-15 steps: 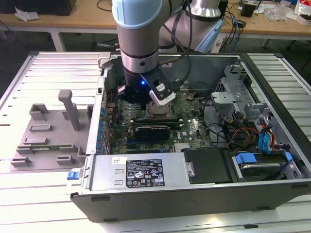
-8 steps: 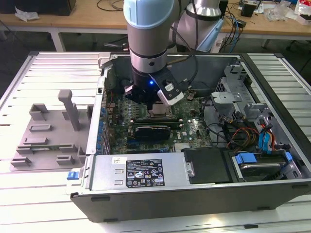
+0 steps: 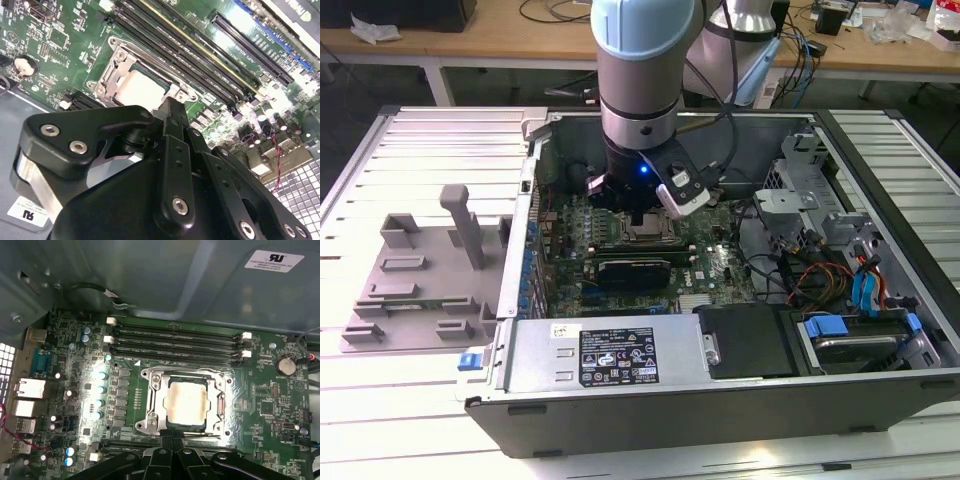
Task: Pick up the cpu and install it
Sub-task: 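Install the second cpu locking lever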
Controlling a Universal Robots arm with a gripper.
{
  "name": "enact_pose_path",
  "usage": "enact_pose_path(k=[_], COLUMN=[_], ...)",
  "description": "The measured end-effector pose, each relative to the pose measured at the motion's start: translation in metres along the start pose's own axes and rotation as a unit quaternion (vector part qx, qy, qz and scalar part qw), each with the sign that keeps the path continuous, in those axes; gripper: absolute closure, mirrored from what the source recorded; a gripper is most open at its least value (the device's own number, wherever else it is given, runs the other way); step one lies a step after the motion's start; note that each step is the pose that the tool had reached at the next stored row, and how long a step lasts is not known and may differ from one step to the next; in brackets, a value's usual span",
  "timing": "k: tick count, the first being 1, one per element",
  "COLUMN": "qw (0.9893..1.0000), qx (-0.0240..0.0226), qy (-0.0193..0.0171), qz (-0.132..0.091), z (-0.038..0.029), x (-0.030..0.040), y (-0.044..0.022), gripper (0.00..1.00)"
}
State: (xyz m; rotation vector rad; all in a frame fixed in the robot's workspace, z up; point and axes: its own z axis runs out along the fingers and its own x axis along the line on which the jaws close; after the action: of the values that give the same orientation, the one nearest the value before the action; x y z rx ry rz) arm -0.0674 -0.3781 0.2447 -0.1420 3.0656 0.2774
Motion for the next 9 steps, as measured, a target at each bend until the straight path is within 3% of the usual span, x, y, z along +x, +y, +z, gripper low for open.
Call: enact_pose_path(k=[9], qw=[1.0], qx=[0.0002], qy=[0.0001], qz=[0.0], z=[0.0016], x=[-0.0008], y=[0.0088], gripper=[0.89])
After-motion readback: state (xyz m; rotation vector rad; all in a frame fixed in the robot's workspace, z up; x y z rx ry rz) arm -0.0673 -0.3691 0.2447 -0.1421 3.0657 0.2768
